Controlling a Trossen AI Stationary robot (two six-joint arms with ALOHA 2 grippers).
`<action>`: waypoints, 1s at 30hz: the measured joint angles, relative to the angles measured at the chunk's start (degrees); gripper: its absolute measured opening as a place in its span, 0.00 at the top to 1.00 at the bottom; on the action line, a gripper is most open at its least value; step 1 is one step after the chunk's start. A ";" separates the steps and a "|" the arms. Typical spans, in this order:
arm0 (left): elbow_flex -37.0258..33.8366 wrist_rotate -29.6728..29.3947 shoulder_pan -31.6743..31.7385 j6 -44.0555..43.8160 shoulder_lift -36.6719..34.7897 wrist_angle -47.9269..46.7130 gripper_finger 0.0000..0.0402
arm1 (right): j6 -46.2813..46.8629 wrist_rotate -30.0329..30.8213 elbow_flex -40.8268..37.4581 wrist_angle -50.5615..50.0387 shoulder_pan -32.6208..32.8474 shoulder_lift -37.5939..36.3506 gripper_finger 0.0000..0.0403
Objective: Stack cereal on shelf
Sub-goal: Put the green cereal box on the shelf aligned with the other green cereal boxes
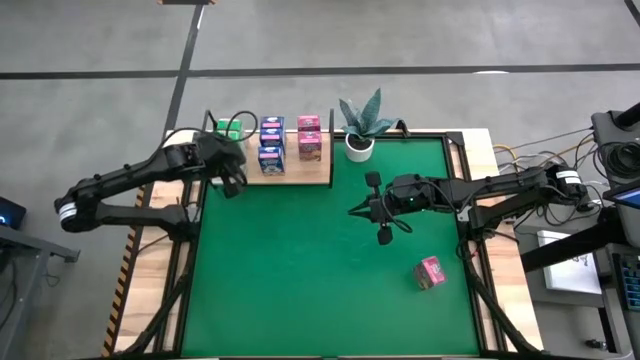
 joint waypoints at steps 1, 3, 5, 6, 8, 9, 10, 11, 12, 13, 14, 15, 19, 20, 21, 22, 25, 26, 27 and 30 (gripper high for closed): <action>0.00 -0.04 0.00 -0.02 0.40 0.00 1.00 | 0.00 0.00 0.00 0.01 0.00 0.00 0.98; 0.00 -0.57 0.00 -0.23 1.18 0.02 1.00 | -0.02 0.00 0.00 0.01 0.00 0.00 0.98; 0.00 -2.49 -0.02 -0.60 1.96 0.06 1.00 | -0.02 0.00 0.00 -0.01 0.00 0.00 0.98; 0.00 -3.35 0.00 -0.79 2.32 0.00 1.00 | -0.02 0.00 0.00 0.00 0.00 0.00 0.98; 0.00 -4.12 0.00 -0.90 2.89 0.10 1.00 | -0.02 0.00 0.00 -0.01 0.00 0.00 0.98; 0.00 -4.25 0.00 -0.92 3.01 0.10 1.00 | -0.02 0.00 0.00 -0.01 0.00 0.00 0.98; 0.00 -4.35 0.00 -0.93 3.09 0.10 1.00 | -0.02 0.00 -0.02 -0.01 0.00 0.00 0.98; 0.00 -4.36 -0.01 -1.07 3.15 0.10 1.00 | -0.02 0.00 -0.02 -0.01 0.00 0.00 0.98; 0.00 -4.36 0.00 -1.12 3.19 0.16 1.00 | -0.02 0.00 -0.02 -0.01 0.00 0.00 0.98; 0.00 -4.35 0.00 -1.13 3.17 0.19 1.00 | -0.04 0.00 -0.02 -0.01 0.00 0.00 0.98; 0.00 -4.33 0.00 -1.16 3.07 0.14 1.00 | -0.04 0.00 -0.02 -0.01 0.00 0.00 0.98; -0.02 -4.29 -0.02 -1.30 2.96 0.16 1.00 | -0.04 0.00 -0.02 -0.01 0.00 0.00 0.98; -0.09 -4.25 0.00 -2.16 2.00 1.45 1.00 | -0.13 0.02 -0.02 -0.01 0.00 0.00 0.98; -0.02 -4.25 0.00 -2.22 1.67 1.53 1.00 | -0.14 0.04 -0.02 -0.01 0.00 0.00 0.98; 0.23 -4.23 0.00 -2.35 1.45 1.36 1.00 | -0.15 0.04 -0.02 -0.01 0.00 0.00 0.98; 0.76 -4.23 0.00 -2.49 1.24 1.35 1.00 | -0.13 0.04 -0.02 -0.01 0.00 0.00 0.98; 3.15 -4.24 0.00 -2.62 0.49 1.00 1.00 | -0.11 0.04 -0.02 -0.01 0.00 0.00 0.98; 4.21 -4.25 0.00 -2.35 0.36 0.21 1.00 | -0.11 0.04 -0.02 -0.01 0.00 0.00 0.98; 5.31 -4.40 0.00 -2.02 0.30 -0.77 1.00 | -0.11 0.04 -0.02 -0.01 0.00 0.00 0.98; 8.45 -2.13 0.03 0.13 0.30 -7.11 1.00 | -0.11 0.05 -0.02 -0.01 0.00 0.00 0.98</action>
